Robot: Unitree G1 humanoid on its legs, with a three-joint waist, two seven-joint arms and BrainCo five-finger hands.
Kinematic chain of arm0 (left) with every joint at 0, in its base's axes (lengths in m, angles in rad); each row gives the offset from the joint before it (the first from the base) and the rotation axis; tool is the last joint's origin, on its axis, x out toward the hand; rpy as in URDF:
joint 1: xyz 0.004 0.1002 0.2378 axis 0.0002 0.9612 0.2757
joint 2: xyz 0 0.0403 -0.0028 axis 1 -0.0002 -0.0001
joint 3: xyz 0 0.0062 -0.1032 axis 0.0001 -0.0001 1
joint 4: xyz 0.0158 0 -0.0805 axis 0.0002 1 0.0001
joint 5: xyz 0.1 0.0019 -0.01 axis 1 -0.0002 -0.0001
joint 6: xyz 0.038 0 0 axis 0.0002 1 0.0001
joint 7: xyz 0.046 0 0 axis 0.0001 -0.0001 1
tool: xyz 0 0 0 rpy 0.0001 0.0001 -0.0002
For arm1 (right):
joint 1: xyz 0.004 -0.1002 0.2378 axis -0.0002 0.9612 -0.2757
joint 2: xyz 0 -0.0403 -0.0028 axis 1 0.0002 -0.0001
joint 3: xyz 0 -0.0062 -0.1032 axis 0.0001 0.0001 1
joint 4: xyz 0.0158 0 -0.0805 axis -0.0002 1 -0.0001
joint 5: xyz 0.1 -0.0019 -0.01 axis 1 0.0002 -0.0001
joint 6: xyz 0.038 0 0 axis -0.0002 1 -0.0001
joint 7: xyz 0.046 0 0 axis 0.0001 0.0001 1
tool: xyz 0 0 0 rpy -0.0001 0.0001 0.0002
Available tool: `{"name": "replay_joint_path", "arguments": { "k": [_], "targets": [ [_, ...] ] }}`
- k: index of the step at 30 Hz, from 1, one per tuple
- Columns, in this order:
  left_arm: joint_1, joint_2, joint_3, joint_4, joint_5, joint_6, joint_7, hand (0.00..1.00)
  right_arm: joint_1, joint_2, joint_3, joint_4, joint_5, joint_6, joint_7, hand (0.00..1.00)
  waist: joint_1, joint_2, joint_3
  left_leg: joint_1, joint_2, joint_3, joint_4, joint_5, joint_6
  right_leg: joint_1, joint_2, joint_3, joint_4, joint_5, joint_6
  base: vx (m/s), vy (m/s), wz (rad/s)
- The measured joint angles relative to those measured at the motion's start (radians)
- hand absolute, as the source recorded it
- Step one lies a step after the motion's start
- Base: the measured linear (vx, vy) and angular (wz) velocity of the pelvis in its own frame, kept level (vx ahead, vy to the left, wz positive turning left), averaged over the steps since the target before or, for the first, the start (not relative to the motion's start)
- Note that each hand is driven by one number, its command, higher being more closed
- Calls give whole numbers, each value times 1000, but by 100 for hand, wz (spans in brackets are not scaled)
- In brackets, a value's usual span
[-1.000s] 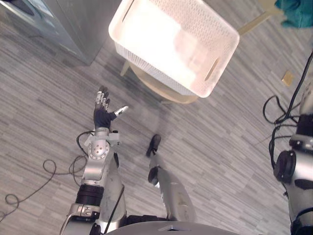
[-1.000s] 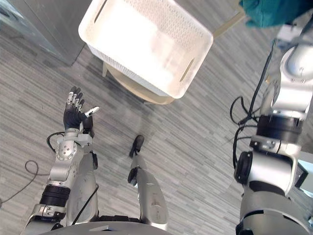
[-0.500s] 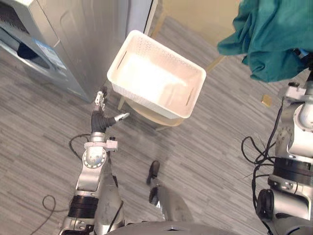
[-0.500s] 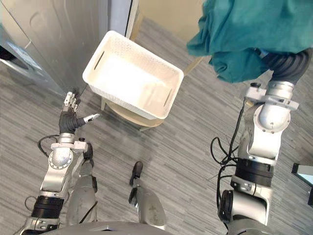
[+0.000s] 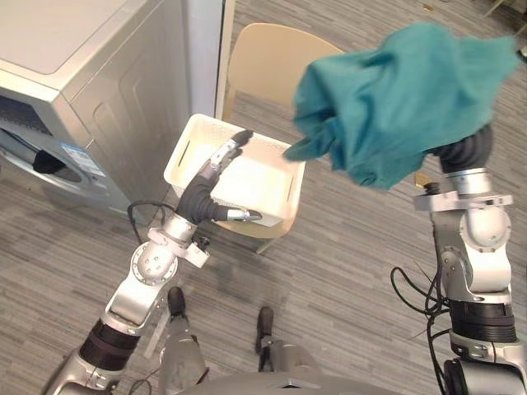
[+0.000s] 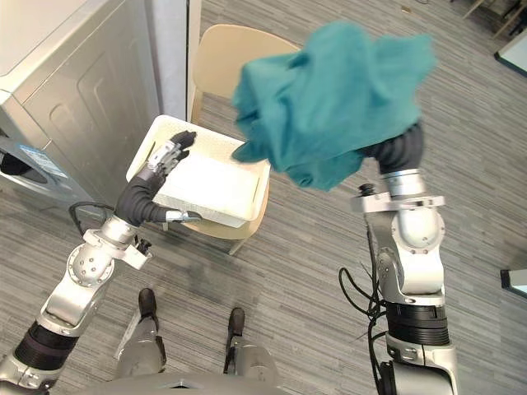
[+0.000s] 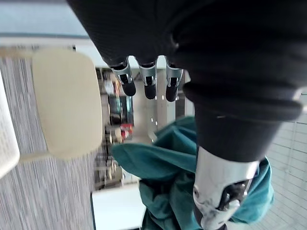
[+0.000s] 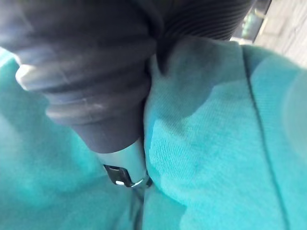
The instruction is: Pick up the laundry basket with both hands and put the clothes into the washing machine.
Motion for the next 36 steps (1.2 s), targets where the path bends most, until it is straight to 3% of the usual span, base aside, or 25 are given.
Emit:
{"name": "replay_joint_path", "arguments": {
  "k": [3,8,13,24,25,36],
  "targets": [
    [-93,37,-78,43,-77,4,-20,0,-3,-26,98,-41,34,0,33,100,-6,0,0,-1,0,1,0,-2,-3,-2,0,3,-2,3,-5,-10,-11,-3],
    [-193,27,-153,84,-149,11,-7,0,-34,-48,250,-43,48,3,52,100,-7,1,0,-24,-1,0,0,-1,-2,-21,-1,3,-7,7,-3,0,0,0],
    [-305,-7,-206,153,-172,13,29,0,-104,-48,302,-42,91,18,47,100,-2,1,0,-72,-10,-3,1,19,19,-61,-7,2,-21,35,0,-7,-3,1],
    [-359,-129,-205,216,-122,13,118,0,-129,-36,357,-41,144,18,39,100,-1,12,7,-96,-19,0,0,19,19,-82,-14,6,-31,38,0,-3,-3,0],
    [-363,-140,-204,235,-108,13,125,100,-129,-36,362,-41,144,18,39,100,-1,12,7,-96,-20,0,0,19,19,-82,-15,7,-31,39,-1,0,0,0],
    [-370,-224,-128,250,-72,11,193,100,-167,33,367,-41,143,18,6,100,0,39,25,-96,-21,0,0,19,19,-82,-16,6,-33,44,7,0,0,0]
  ]
}}
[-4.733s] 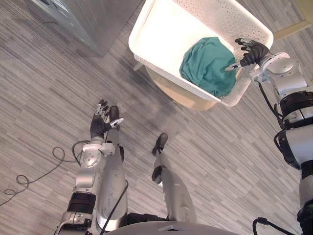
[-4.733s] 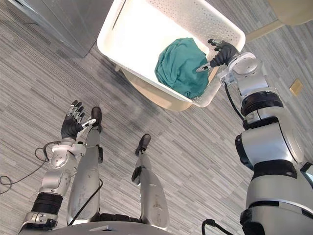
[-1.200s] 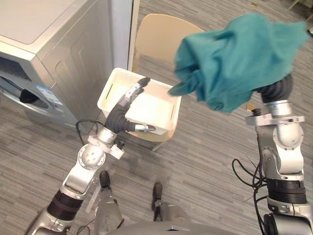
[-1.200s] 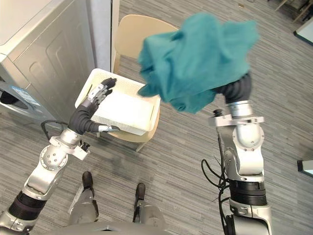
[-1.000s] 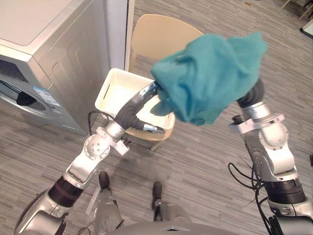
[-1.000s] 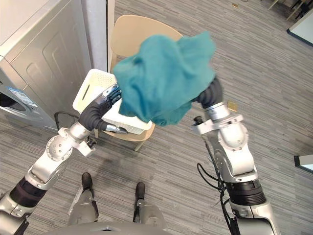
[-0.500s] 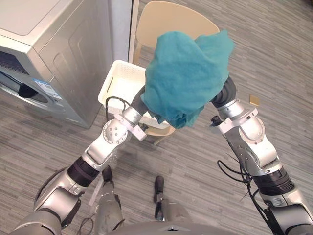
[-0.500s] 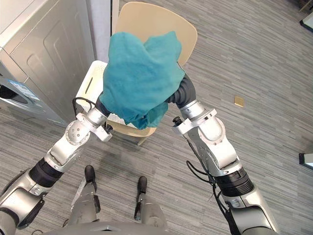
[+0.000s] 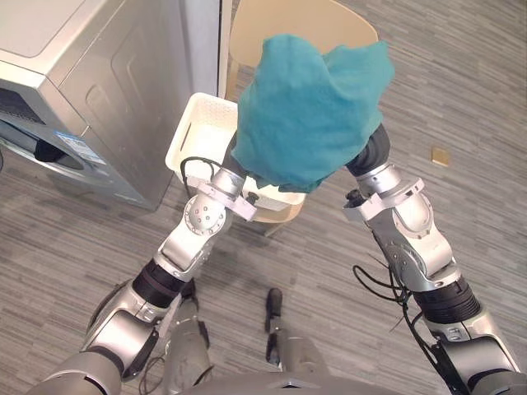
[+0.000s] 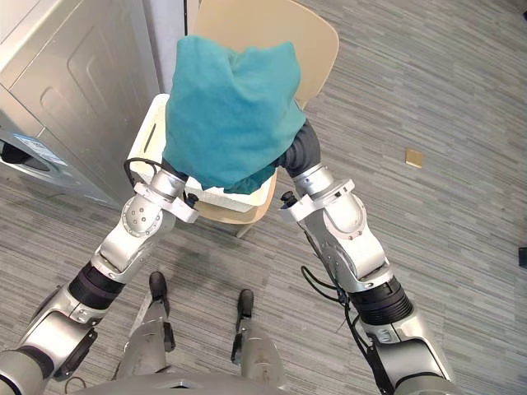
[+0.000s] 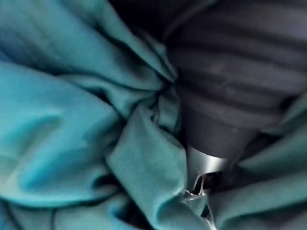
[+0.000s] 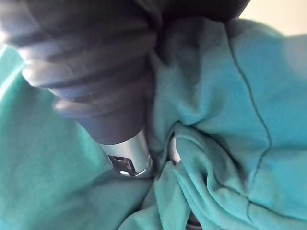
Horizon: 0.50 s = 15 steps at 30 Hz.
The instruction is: Pick up the laundry basket with both hands and put the clothes into the washing machine.
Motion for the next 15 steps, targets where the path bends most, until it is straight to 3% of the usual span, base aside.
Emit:
{"name": "replay_joint_path", "arguments": {
  "k": [8,9,15],
  "targets": [
    [0,-7,1,2,39,0,33,100,0,5,6,6,2,-2,-7,100,-1,2,8,0,0,1,5,0,0,-2,-1,1,1,0,0,0,0,0],
    [0,-10,2,2,41,0,38,100,0,5,6,6,3,-4,-7,0,-1,1,17,0,0,2,5,0,0,-4,-1,2,3,0,0,0,0,0],
    [-20,-38,45,1,50,0,63,100,0,3,4,10,11,-5,-9,0,-1,1,58,-30,0,4,5,4,5,-34,-1,6,-1,8,-8,-24,-10,-2]
  ]
}}
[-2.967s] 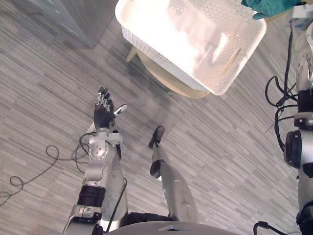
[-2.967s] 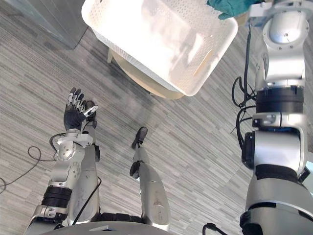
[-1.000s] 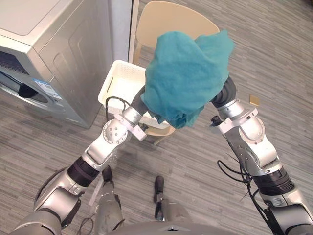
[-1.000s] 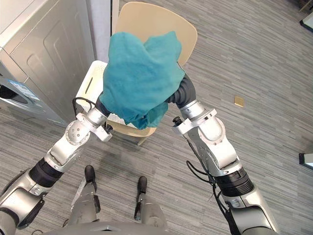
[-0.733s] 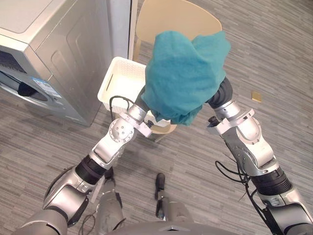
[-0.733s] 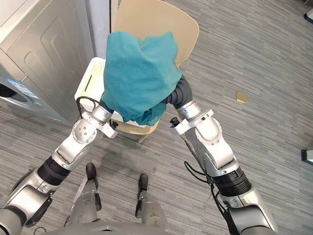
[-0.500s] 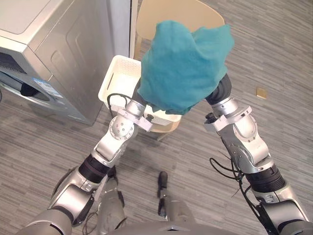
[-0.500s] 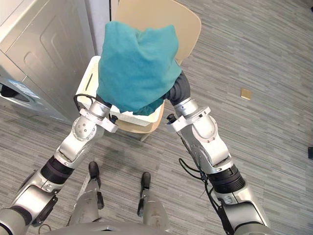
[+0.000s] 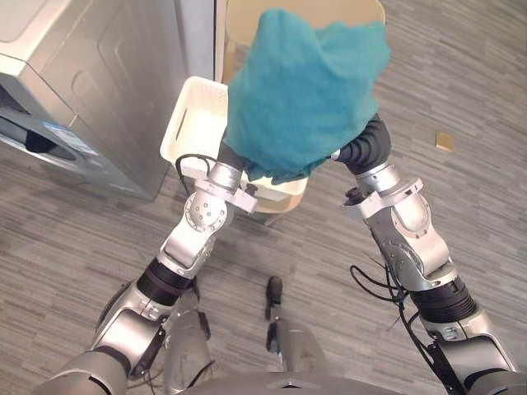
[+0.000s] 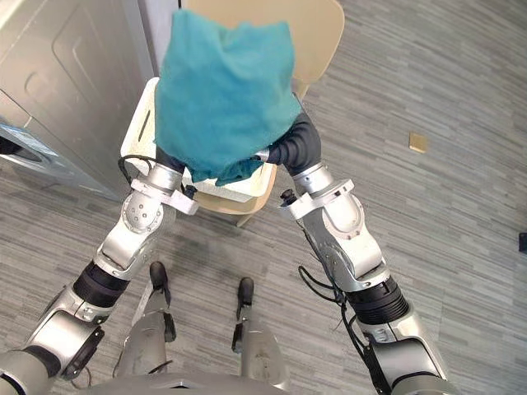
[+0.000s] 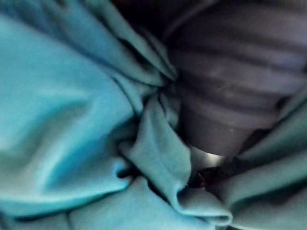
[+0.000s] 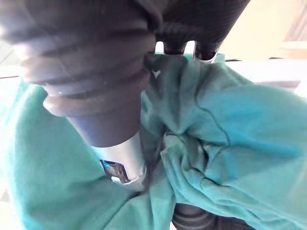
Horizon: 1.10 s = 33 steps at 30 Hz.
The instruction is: Pick up the laundry basket with both hands and put the clothes into the washing machine.
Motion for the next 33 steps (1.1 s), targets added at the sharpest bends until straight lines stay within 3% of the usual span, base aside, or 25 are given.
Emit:
{"name": "replay_joint_path", "arguments": {
  "k": [12,19,26,33],
  "targets": [
    [-90,-2,56,12,1,21,41,100,-35,-3,-10,0,1,-20,-31,0,-8,-3,49,-33,-1,-1,0,4,3,-26,1,-4,-13,15,7,0,0,0],
    [-125,-31,147,31,2,21,57,100,13,-58,-4,53,0,13,10,0,-14,-8,53,-34,0,-1,0,4,4,-27,2,-4,-13,17,7,0,0,0],
    [-43,35,251,103,88,22,43,100,100,-148,-123,72,7,28,52,0,-21,-10,54,-8,3,21,-1,0,-1,-17,3,16,-12,18,6,-6,-11,-7],
    [17,78,343,103,110,22,34,100,209,-162,-206,72,9,28,76,0,-34,-11,53,5,7,29,-6,-3,-4,-10,5,26,-12,12,-2,-4,-13,-4]
  ]
}}
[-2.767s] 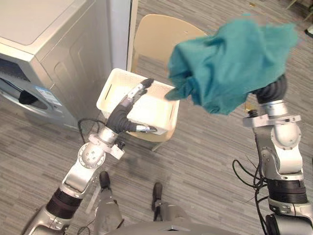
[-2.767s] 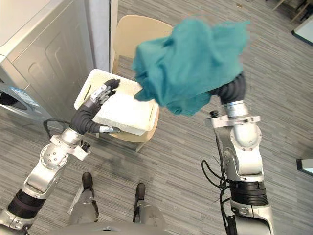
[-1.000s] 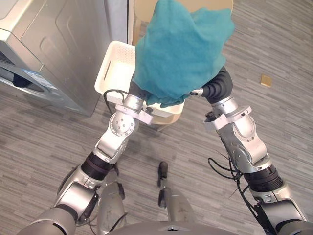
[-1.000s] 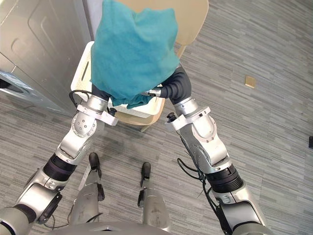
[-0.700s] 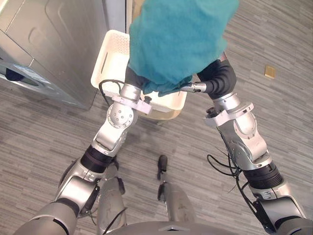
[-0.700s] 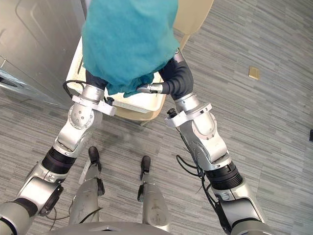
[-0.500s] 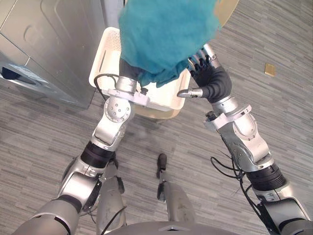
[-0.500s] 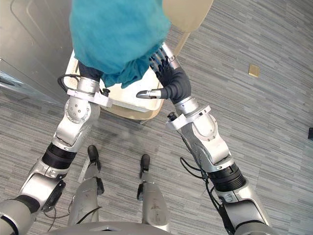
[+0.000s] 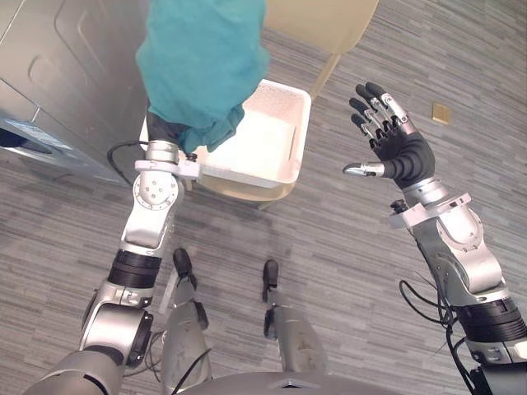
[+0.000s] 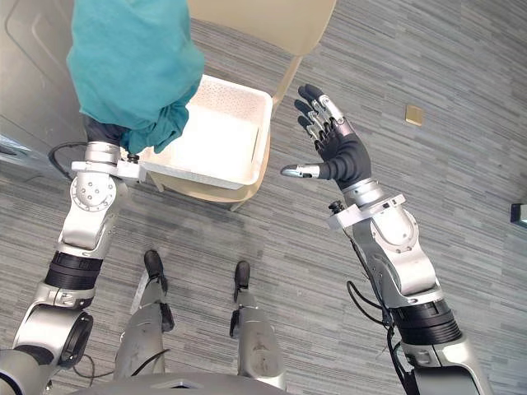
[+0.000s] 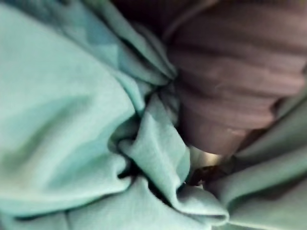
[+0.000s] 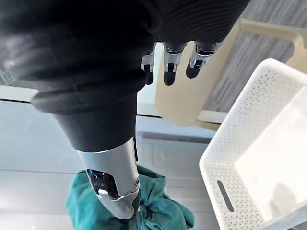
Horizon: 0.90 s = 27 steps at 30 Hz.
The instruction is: Pick up the laundry basket with both hands and put the clothes into the washing machine.
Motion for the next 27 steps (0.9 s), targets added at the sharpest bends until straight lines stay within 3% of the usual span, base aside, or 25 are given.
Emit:
{"name": "replay_joint_path", "arguments": {
  "k": [3,7,10,13,16,20,22,24,25,26,27],
  "targets": [
    [33,4,20,-1,11,0,3,100,37,20,-29,0,-1,0,0,0,0,0,0,6,0,2,5,0,0,4,0,2,0,7,6,0,-8,-1],
    [74,3,53,-10,27,0,5,100,79,109,-137,2,-14,-1,-9,0,-5,0,-1,12,0,2,0,-2,-1,11,0,2,0,5,5,-9,-5,0],
    [135,-7,101,-73,17,-1,7,100,107,252,-293,6,-21,-4,-49,0,-13,-3,-9,10,-1,3,-1,-17,-8,10,-1,2,-2,-5,-3,-23,-11,0],
    [260,-69,175,-148,-6,-3,7,100,159,429,-441,32,-34,-21,-123,0,-17,-8,-61,16,-2,6,3,-30,-12,15,-3,4,-2,-18,-2,37,-12,-3],
    [424,-136,248,-217,-46,-3,9,100,213,549,-501,45,-143,-23,-209,0,-14,-11,-95,87,0,20,7,-37,-6,46,-4,24,60,-59,5,126,-28,-11],
    [588,-223,268,-295,-100,-3,-7,100,240,580,-504,130,-263,-6,-275,0,-10,-10,-102,206,17,1,20,-73,-25,135,7,16,155,-136,-5,117,-48,11],
    [620,-252,274,-318,-114,-3,-27,100,226,576,-521,209,-360,19,-319,0,-2,-7,-104,200,39,-60,87,-95,-35,194,24,-25,154,-156,-21,22,-80,54],
    [619,-267,279,-320,-123,-3,-37,100,224,559,-559,251,-467,59,-353,0,2,15,-116,152,52,-123,103,-86,-36,188,42,-84,173,-176,-36,-94,-73,72],
    [620,-269,279,-319,-124,-3,-37,100,223,550,-573,263,-496,72,-359,0,3,23,-118,138,55,-134,104,-84,-26,178,45,-100,194,-188,-39,-151,-82,85],
    [627,-274,280,-318,-130,-3,-37,100,224,536,-608,282,-537,97,-363,0,2,39,-122,114,64,-131,93,-106,22,155,52,-126,237,-211,-68,-108,-67,90],
    [627,-267,280,-309,-137,-3,-38,100,236,536,-641,288,-570,114,-373,0,-1,35,-125,104,72,-68,93,-173,95,163,50,-150,217,-200,-77,-118,-75,133]
  ]
}}
